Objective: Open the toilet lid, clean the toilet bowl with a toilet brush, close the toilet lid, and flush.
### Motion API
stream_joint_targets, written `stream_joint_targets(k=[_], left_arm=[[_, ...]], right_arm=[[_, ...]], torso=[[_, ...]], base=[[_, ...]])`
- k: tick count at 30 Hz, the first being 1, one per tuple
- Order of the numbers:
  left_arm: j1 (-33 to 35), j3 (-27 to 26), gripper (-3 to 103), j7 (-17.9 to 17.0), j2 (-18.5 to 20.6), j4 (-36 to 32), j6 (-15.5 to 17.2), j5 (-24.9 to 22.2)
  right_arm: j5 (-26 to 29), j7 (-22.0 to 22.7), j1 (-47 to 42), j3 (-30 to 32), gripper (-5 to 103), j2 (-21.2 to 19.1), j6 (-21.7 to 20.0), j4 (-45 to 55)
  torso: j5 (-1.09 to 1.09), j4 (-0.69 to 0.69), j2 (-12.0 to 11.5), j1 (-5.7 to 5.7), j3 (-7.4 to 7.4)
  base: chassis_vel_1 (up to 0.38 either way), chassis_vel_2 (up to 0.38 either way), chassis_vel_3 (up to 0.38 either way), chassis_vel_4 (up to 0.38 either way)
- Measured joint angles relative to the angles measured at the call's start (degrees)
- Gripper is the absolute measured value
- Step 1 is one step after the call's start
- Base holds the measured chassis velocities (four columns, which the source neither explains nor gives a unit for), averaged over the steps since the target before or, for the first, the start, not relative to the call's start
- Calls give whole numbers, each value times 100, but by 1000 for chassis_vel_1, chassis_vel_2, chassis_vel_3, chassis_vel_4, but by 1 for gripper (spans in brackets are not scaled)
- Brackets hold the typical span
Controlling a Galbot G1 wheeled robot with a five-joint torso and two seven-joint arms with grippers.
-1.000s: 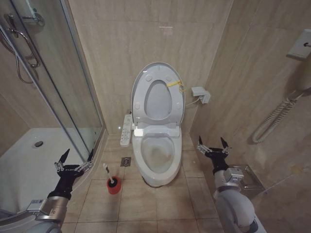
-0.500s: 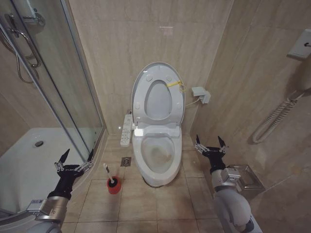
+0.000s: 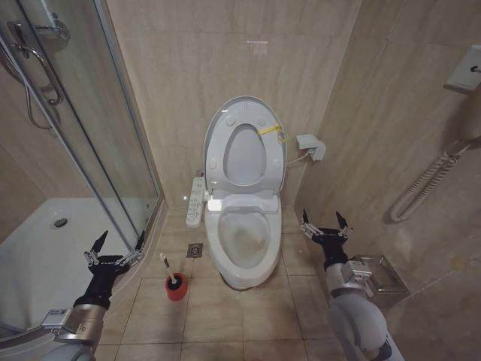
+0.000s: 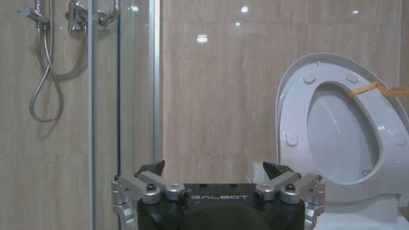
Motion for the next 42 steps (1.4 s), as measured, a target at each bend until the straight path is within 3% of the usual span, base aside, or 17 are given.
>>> stream_joint_targets(k=[42], left_arm=[[0, 0, 100, 0, 0, 0, 0, 0]], right_arm=[[4, 7, 3, 0, 100, -5, -8, -5]], torso=[[0, 0, 0, 0, 0]], base=[[0, 0, 0, 0]])
